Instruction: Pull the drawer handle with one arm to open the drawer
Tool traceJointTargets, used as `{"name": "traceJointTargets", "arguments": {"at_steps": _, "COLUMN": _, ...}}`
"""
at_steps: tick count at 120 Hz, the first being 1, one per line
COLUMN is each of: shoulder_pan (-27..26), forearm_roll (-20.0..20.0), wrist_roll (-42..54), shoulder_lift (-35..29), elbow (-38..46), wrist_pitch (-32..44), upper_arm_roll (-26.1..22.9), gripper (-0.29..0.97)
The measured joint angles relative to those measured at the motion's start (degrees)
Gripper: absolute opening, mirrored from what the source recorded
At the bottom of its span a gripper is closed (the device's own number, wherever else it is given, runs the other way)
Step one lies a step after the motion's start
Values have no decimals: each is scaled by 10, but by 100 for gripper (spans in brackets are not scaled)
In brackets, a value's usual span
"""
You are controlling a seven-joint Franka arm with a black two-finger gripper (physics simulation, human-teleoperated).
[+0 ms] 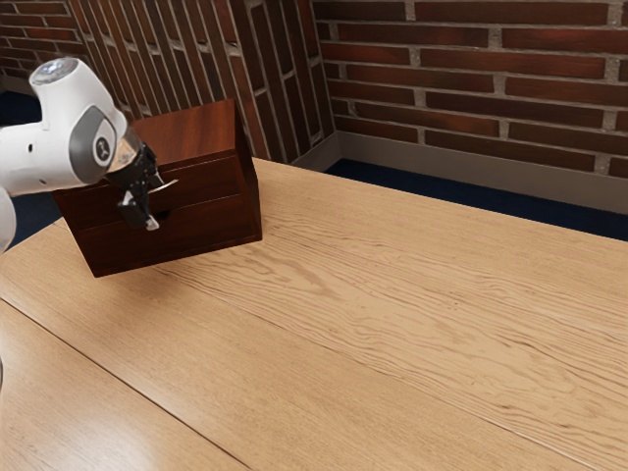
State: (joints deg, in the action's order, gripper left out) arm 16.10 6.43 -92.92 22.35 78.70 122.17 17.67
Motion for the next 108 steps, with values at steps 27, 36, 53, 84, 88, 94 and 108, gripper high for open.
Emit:
{"name": "traceJointTargets", "arguments": {"at_steps": 27, "shoulder_pan": -2, "forearm_roll": 2, "wrist_roll": -4, "shoulder_lift": -2, "elbow": 10, "wrist_pitch": 4, "upper_arm_roll": 1, "gripper": 56}}
{"name": "traceJointTargets", "arguments": {"at_steps": 36, "shoulder_pan": -3, "forearm_roll": 0, "wrist_roll": -5, "shoulder_lift": -5, "elbow": 10, "wrist_pitch": 3, "upper_arm_roll": 1, "gripper": 47}}
{"name": "traceJointTargets", "arguments": {"at_steps": 53, "shoulder_pan": -3, "forearm_roll": -1, "wrist_roll": -7, "shoulder_lift": -7, "elbow": 10, "wrist_pitch": 0, "upper_arm_roll": 1, "gripper": 32}}
{"name": "traceJointTargets", "arguments": {"at_steps": 84, "shoulder_pan": -2, "forearm_roll": -6, "wrist_roll": -10, "shoulder_lift": -12, "elbow": 10, "wrist_pitch": 0, "upper_arm_roll": 3, "gripper": 0}}
{"name": "traceJointTargets", "arguments": {"at_steps": 88, "shoulder_pan": -3, "forearm_roll": -5, "wrist_roll": -10, "shoulder_lift": -12, "elbow": 10, "wrist_pitch": 0, "upper_arm_roll": 3, "gripper": -1}}
{"name": "traceJointTargets", "arguments": {"at_steps": 94, "shoulder_pan": -3, "forearm_roll": -5, "wrist_roll": -11, "shoulder_lift": -13, "elbow": 12, "wrist_pitch": 0, "upper_arm_roll": 3, "gripper": -3}}
{"name": "traceJointTargets", "arguments": {"at_steps": 108, "shoulder_pan": -6, "forearm_roll": -6, "wrist_roll": -12, "shoulder_lift": -38, "elbow": 43, "wrist_pitch": 0, "upper_arm_roll": 0, "gripper": -5}}
